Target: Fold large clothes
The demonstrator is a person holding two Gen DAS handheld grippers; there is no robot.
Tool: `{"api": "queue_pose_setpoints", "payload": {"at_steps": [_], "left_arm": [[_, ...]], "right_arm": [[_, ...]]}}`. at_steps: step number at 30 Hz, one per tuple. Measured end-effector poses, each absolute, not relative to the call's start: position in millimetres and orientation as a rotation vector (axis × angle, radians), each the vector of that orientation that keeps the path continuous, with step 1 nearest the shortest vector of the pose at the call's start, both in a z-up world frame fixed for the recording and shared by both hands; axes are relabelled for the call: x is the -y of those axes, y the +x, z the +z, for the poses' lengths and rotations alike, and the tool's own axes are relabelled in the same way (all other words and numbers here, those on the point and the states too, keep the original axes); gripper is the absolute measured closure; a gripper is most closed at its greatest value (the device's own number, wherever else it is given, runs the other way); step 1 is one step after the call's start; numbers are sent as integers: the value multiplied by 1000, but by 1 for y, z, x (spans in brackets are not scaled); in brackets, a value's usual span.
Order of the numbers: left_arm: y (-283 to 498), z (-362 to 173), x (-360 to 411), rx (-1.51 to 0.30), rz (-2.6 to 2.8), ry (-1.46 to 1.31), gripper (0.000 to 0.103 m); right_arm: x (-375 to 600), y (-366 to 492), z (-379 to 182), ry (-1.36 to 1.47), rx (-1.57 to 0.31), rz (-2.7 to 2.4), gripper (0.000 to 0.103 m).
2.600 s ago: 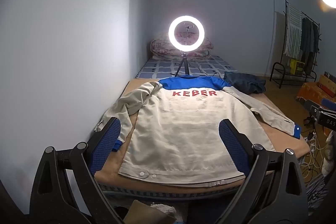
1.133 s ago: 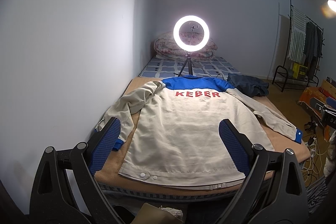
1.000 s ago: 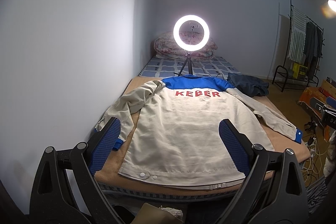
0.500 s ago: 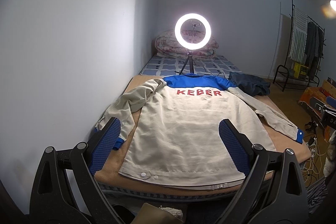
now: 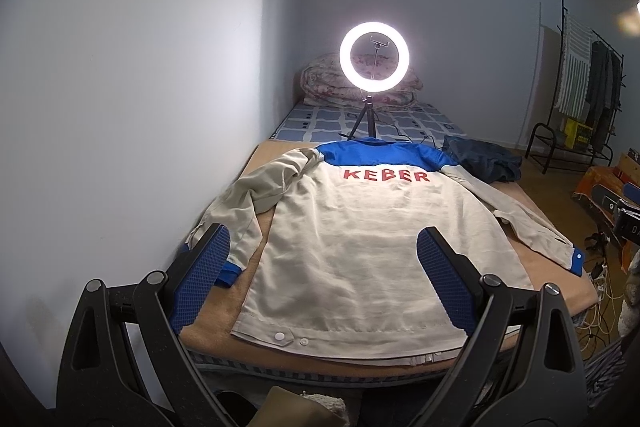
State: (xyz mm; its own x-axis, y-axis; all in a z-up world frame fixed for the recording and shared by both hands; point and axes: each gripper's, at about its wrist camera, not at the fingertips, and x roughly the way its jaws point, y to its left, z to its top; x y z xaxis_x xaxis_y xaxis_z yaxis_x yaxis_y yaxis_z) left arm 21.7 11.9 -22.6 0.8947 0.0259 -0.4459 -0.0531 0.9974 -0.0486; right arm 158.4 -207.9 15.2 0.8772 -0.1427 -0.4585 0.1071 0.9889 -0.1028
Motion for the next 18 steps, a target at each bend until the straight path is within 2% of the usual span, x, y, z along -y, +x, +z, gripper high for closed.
{"api": "queue_pose_setpoints", "payload": {"at_steps": [18], "left_arm": [[55,-19,-36,-496,99,-64,7]], "right_arm": [[181,208,14,-110,-519,-58,0]]}}
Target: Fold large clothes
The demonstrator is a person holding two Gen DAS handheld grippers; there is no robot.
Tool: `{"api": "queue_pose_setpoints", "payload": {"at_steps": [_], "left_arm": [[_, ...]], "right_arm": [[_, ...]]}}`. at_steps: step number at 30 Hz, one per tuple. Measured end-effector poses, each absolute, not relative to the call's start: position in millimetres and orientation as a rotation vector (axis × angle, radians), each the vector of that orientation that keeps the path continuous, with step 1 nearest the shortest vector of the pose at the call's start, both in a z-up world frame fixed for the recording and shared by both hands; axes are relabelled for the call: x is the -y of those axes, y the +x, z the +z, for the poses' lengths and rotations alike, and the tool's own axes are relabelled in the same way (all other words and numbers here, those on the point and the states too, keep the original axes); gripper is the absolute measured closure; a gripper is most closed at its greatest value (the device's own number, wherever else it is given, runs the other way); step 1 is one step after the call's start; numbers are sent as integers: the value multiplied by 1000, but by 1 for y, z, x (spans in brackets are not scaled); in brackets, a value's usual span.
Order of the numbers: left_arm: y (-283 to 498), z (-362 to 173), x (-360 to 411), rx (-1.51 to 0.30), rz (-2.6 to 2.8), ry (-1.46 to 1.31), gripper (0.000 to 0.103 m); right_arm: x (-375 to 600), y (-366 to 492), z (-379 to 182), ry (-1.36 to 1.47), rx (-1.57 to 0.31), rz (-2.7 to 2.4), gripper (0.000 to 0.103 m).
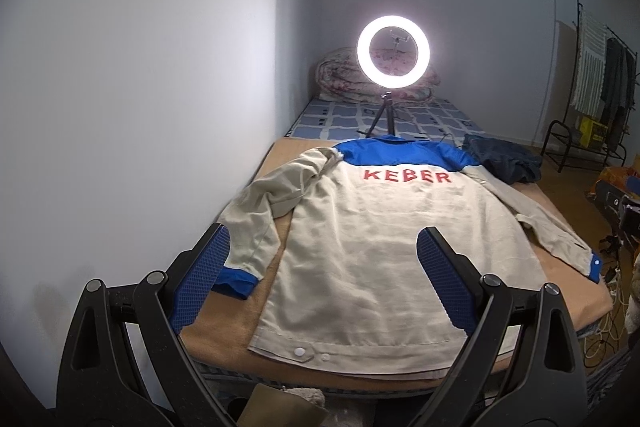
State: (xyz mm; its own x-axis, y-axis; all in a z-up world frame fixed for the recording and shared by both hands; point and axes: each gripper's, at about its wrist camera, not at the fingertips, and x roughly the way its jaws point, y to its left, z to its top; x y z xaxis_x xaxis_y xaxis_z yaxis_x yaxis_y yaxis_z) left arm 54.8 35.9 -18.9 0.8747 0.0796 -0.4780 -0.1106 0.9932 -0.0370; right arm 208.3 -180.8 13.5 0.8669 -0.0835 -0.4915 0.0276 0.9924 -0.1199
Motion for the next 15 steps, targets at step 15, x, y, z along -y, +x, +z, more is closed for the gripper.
{"api": "queue_pose_setpoints", "payload": {"at_steps": [15], "left_arm": [[75,-54,-113,-539,163,-112,7]], "right_arm": [[119,282,-15,-81,-543,256,1]]}}
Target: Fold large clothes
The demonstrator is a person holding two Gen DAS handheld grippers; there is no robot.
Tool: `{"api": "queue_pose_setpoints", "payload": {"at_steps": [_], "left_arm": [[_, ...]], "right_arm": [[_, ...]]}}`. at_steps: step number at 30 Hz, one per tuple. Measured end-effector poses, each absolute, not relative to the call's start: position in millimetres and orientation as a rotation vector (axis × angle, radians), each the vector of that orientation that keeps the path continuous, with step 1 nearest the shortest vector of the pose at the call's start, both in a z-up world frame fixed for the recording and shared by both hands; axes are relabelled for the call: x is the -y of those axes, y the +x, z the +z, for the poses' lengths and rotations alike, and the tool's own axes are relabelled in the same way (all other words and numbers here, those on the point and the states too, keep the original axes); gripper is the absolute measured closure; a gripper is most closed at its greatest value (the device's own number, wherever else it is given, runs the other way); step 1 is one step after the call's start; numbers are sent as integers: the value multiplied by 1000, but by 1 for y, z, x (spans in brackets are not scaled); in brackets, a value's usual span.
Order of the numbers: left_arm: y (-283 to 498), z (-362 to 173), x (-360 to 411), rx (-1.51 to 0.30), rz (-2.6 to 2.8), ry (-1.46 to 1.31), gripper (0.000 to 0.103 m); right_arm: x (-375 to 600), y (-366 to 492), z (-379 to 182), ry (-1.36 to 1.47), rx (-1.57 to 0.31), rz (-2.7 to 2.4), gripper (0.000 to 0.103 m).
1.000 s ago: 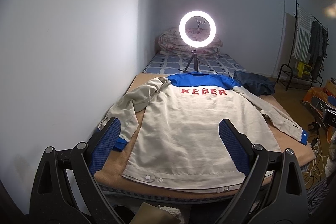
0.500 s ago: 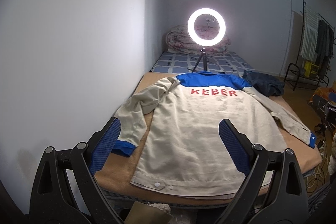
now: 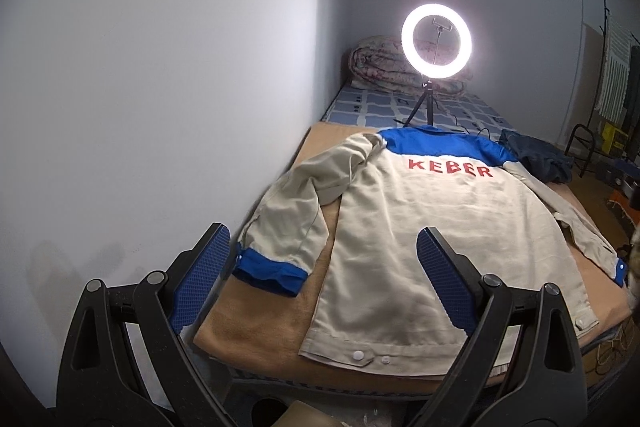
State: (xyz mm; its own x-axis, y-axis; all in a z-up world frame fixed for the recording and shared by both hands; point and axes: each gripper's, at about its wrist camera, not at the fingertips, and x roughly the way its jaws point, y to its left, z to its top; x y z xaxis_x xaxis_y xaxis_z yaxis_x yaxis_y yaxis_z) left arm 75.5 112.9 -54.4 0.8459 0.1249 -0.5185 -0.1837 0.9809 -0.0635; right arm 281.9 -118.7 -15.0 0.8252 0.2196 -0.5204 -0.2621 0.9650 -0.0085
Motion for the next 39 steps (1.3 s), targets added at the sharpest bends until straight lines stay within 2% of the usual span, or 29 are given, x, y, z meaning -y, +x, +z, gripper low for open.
{"api": "queue_pose_setpoints", "payload": {"at_steps": [2,6,8,15,20,30,37,39], "left_arm": [[78,-63,-121,-560,145,-136,11],[86,-80,-135,-613,116,-172,31],[88,-85,-140,-623,116,-181,34],[94,-97,-145,-651,99,-205,34],[96,-100,-150,-666,102,-211,34],[108,-109,-154,-703,100,-231,34],[109,-109,-154,-709,96,-246,34],[109,-109,-154,-708,90,-255,34]], "right_arm": [[107,296,-24,-51,-585,320,3],[81,329,-45,9,-687,439,15],[61,347,-59,40,-751,504,22],[-17,390,-114,84,-918,692,33],[-73,425,-173,152,-1072,765,42],[-136,474,-272,270,-1304,731,43],[-152,478,-286,266,-1301,732,44],[-160,481,-289,237,-1299,733,52]]}}
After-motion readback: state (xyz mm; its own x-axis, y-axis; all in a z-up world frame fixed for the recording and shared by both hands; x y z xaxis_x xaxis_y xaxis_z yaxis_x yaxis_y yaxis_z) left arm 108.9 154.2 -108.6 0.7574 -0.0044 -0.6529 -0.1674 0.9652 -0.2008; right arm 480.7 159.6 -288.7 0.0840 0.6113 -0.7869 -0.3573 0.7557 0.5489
